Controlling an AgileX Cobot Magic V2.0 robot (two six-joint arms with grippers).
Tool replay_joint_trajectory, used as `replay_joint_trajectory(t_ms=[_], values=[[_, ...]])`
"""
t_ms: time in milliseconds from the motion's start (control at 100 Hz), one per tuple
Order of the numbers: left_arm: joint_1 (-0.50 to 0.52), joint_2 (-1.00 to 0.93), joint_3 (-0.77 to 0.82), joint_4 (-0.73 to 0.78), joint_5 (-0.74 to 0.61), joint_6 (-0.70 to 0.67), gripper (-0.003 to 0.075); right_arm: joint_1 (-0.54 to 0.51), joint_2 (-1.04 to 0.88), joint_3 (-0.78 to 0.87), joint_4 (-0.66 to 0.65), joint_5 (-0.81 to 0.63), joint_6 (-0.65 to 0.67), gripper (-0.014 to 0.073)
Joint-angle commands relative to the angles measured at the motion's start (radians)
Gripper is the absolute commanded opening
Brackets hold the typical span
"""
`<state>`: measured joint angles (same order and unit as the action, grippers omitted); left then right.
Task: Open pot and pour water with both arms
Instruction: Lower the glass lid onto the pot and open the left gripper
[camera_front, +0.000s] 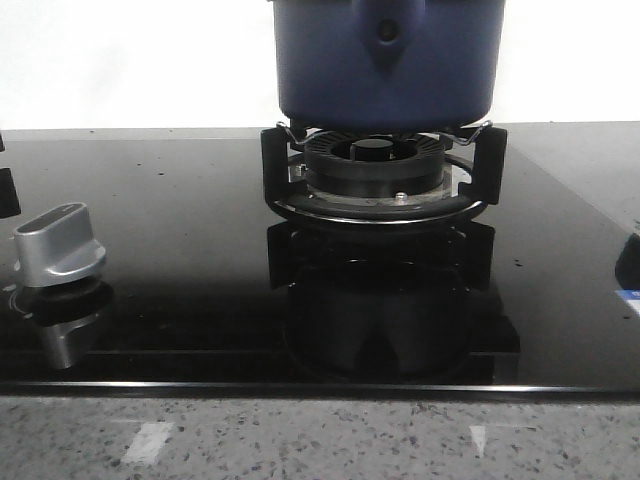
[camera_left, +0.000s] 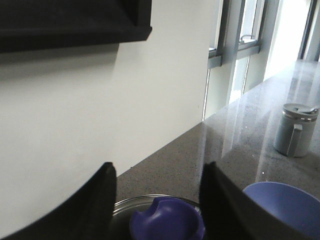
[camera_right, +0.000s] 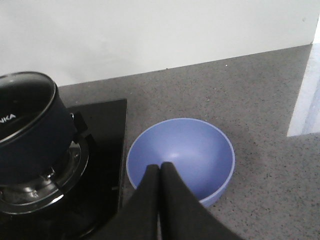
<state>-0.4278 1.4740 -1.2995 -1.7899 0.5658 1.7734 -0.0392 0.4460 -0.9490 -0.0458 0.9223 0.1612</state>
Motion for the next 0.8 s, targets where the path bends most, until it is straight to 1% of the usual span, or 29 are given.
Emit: replay_joint_trajectory(t_ms=[0, 100, 230, 310, 380, 450, 540, 590, 680, 790], values=[[0.031, -0.146, 0.047, -0.038, 0.03, -0.032, 0.0211, 0.003, -0.025, 0.012, 0.018, -0.072, -0.082, -0.0068], [0.071, -0.279, 0.189, -0.03, -0.052, -0.032, 0.0198, 0.003, -0.089, 0.065, 0.028, -0.077, -0.133, -0.0068], [0.104, -0.46, 0.388, 0.02, -0.202, -0.032, 0.0198, 0.003, -0.185, 0.148, 0.034, -0.129, -0.133, -0.0069], [0.108, -0.56, 0.523, 0.022, -0.292, -0.031, 0.0198, 0.003, -0.238, 0.189, 0.046, -0.175, -0.133, -0.0069], [0.108, -0.653, 0.628, 0.022, -0.338, -0.031, 0.0197, 0.003, -0.268, 0.219, 0.046, -0.206, -0.133, -0.0069], [0.108, -0.749, 0.716, 0.022, -0.352, -0.031, 0.0185, 0.003, -0.283, 0.239, 0.051, -0.221, -0.133, -0.0069], [0.108, -0.865, 0.796, 0.022, -0.352, -0.031, 0.0136, 0.003, -0.288, 0.255, 0.051, -0.235, -0.133, -0.0069], [0.108, -0.919, 0.835, 0.022, -0.352, -0.031, 0.0092, 0.003, -0.288, 0.264, 0.053, -0.242, -0.133, -0.0069], [0.108, -1.001, 0.875, 0.022, -0.352, -0.031, -0.0014, 0.003, -0.288, 0.266, 0.078, -0.24, -0.133, -0.0068], [0.108, -1.063, 0.901, 0.02, -0.352, -0.031, -0.002, 0.003, -0.288, 0.266, 0.097, -0.236, -0.133, -0.0068]])
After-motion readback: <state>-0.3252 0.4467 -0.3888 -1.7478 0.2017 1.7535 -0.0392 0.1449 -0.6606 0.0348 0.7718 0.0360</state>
